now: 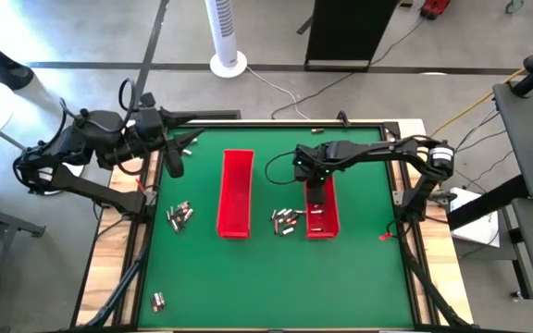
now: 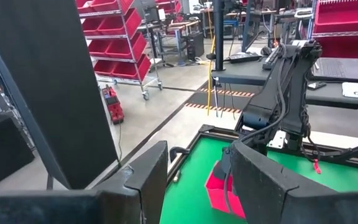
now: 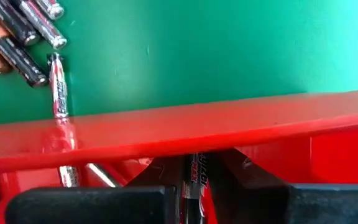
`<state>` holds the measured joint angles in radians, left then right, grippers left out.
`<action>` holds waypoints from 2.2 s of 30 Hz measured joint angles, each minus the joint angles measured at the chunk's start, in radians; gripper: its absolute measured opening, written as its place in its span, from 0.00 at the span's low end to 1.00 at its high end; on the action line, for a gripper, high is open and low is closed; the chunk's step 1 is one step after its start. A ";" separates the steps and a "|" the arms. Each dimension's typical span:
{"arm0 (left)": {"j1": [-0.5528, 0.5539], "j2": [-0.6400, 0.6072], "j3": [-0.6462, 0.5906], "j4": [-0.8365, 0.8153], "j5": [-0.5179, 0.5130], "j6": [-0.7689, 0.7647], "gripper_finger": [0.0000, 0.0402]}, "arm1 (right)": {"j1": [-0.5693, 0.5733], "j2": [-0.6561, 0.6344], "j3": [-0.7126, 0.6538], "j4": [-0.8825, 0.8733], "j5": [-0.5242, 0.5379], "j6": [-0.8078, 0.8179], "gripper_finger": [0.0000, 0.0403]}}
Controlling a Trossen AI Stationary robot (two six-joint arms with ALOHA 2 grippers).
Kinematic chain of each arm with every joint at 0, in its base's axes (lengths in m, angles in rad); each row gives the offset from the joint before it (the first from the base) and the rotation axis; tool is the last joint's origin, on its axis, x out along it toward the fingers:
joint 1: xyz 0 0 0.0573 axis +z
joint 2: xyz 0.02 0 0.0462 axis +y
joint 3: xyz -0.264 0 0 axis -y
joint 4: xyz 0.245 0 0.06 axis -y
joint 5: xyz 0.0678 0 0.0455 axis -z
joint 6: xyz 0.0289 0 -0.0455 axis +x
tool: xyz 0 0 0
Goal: Sort batteries
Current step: Put the silver battery into the right red bin
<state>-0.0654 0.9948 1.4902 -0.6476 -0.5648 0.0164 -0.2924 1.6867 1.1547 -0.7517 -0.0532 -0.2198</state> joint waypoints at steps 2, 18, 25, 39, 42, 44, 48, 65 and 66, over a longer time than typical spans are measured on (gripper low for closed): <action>0.000 -0.002 0.000 0.000 0.000 0.000 0.39 | -0.001 0.000 -0.004 0.005 0.000 -0.007 0.10; 0.000 0.003 0.000 0.003 -0.001 -0.009 0.39 | -0.009 0.049 -0.066 0.032 0.064 0.044 0.11; -0.001 0.003 0.000 0.027 0.017 -0.027 0.39 | -0.009 0.051 -0.070 0.034 0.082 0.060 0.11; -0.002 -0.002 0.000 0.081 0.088 -0.005 0.39 | -0.006 0.025 -0.022 -0.049 0.081 0.091 0.35; -0.002 -0.006 0.000 0.084 0.088 -0.003 0.39 | -0.007 -0.039 0.028 -0.151 0.081 0.129 0.41; -0.002 -0.011 0.000 0.084 0.088 -0.004 0.39 | -0.007 -0.108 0.054 -0.196 0.081 0.159 0.44; -0.001 -0.015 0.000 0.084 0.088 -0.003 0.39 | -0.014 -0.288 0.047 -0.219 0.119 0.272 0.48; -0.001 0.016 0.000 0.178 0.086 0.023 0.39 | -0.180 -0.707 -0.595 0.199 0.262 0.829 0.49; -0.001 0.016 0.000 0.189 0.086 0.023 0.39 | -0.201 -0.701 -0.616 0.228 0.256 0.835 0.49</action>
<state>-0.0666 1.0103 1.4902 -0.4585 -0.4787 0.0396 -0.4931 0.9854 0.5384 -0.5237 0.2025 0.6150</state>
